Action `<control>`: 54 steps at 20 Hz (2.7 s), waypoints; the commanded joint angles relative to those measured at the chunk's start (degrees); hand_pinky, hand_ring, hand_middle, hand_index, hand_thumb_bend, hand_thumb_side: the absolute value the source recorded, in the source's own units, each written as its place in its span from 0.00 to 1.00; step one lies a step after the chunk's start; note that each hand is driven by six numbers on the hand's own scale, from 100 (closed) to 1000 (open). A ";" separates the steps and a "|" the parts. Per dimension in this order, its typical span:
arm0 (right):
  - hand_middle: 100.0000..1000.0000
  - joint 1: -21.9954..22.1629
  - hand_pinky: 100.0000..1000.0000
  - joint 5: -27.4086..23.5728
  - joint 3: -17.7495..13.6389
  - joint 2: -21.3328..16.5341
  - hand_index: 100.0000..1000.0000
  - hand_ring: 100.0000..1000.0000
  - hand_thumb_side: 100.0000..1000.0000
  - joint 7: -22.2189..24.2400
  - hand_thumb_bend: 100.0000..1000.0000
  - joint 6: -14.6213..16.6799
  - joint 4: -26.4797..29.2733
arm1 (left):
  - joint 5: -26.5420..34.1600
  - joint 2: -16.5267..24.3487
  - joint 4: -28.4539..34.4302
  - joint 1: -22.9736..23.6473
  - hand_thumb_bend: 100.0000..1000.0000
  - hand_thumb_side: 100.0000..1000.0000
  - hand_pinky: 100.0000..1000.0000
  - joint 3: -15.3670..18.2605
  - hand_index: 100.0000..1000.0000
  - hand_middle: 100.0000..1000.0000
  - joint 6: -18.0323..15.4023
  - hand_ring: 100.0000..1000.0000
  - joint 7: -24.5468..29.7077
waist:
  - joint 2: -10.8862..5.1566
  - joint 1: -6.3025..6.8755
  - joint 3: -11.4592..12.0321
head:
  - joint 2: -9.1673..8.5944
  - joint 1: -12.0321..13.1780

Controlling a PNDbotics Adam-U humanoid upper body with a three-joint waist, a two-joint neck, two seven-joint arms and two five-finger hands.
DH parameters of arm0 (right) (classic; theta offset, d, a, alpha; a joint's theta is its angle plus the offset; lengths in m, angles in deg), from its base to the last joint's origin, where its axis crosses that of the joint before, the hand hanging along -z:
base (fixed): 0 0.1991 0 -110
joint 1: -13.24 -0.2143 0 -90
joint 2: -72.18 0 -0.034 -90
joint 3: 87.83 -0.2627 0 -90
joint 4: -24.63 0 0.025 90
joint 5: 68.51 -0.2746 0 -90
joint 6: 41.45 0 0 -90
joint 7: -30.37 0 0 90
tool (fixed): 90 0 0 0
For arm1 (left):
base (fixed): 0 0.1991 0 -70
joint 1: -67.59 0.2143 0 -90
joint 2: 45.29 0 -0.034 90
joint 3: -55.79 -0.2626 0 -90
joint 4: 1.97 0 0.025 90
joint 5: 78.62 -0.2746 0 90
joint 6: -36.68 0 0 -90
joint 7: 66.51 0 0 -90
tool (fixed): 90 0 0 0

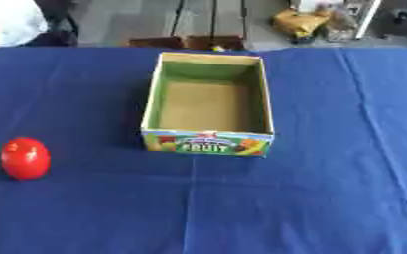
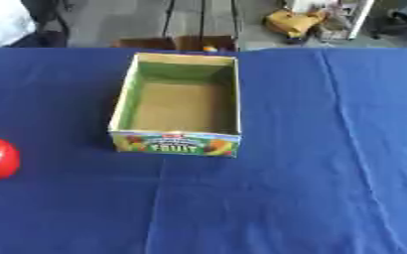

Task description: Pick up objects on the table and place them in the box.

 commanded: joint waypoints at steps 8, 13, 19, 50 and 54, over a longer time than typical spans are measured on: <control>0.71 -0.20 0.71 0.02 -0.07 -0.74 0.84 0.80 1.00 0.21 0.00 0.03 0.86 | -5.18 7.42 0.96 -1.49 0.00 0.87 0.61 1.74 0.95 0.69 2.16 0.76 -2.69 | -0.93 0.17 0.39 | -0.61 2.87; 0.71 0.01 0.71 -0.09 0.09 -0.85 0.84 0.80 1.00 0.38 0.00 0.08 0.86 | -13.48 14.89 0.60 -2.78 0.00 0.82 0.59 1.39 0.96 0.71 6.45 0.76 -5.08 | -1.12 0.15 0.35 | -0.90 3.80; 0.71 0.18 0.71 -0.30 0.37 -1.15 0.84 0.80 1.00 0.64 0.00 0.37 0.86 | -22.42 23.09 -5.02 -4.70 0.00 0.78 0.57 -0.63 0.98 0.75 8.98 0.76 -4.72 | -1.27 0.04 -0.38 | -1.09 3.80; 0.70 1.11 0.71 -1.68 1.42 -1.92 0.83 0.80 1.00 2.69 0.00 0.80 0.86 | -49.90 39.16 -39.18 -21.37 0.00 0.97 0.92 -12.70 1.00 0.95 2.02 0.91 33.36 | -2.23 0.32 -1.98 | -1.81 7.01; 0.70 1.15 0.71 -1.64 1.38 -1.90 0.83 0.80 1.00 2.82 0.00 0.66 0.86 | -49.28 40.87 -41.67 -21.14 0.00 1.00 0.95 -14.61 1.00 0.96 0.87 0.93 34.57 | -2.15 0.36 -1.85 | -1.96 6.66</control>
